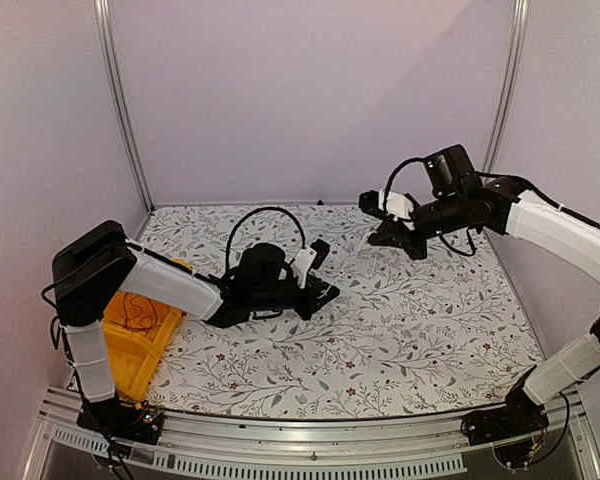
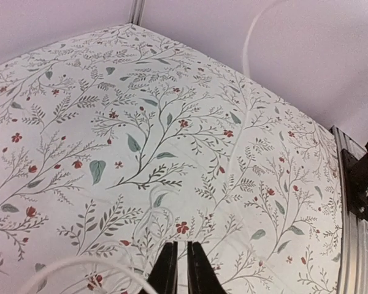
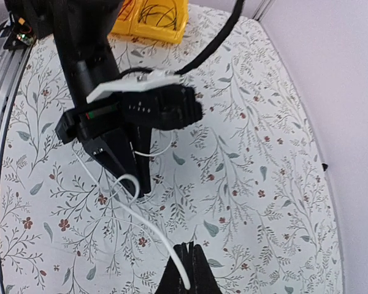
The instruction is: Untangle the cables
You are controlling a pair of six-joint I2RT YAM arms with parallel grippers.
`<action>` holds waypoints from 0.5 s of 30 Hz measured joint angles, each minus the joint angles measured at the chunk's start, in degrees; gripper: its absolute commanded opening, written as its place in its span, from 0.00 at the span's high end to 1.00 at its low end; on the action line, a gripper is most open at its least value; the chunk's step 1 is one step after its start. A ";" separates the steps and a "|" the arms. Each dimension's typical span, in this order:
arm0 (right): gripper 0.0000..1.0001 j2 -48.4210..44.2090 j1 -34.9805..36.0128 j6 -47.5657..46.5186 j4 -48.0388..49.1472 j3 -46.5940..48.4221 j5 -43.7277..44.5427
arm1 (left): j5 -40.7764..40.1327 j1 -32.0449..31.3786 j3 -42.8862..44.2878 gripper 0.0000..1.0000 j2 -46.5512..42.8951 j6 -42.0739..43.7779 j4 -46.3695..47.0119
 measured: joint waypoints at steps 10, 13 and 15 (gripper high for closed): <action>1.00 -9.49 -10.97 2.95 -3.74 22.99 -5.64 | 4.74 9.51 -6.84 0.86 6.93 -11.63 9.88; 1.00 -9.75 -11.39 3.48 -4.46 24.85 -6.51 | 5.90 9.60 -6.84 0.84 7.06 -13.11 11.47; 1.00 -9.38 -11.56 3.74 -5.16 24.87 -6.97 | 6.36 9.60 -6.84 0.80 7.04 -13.66 12.28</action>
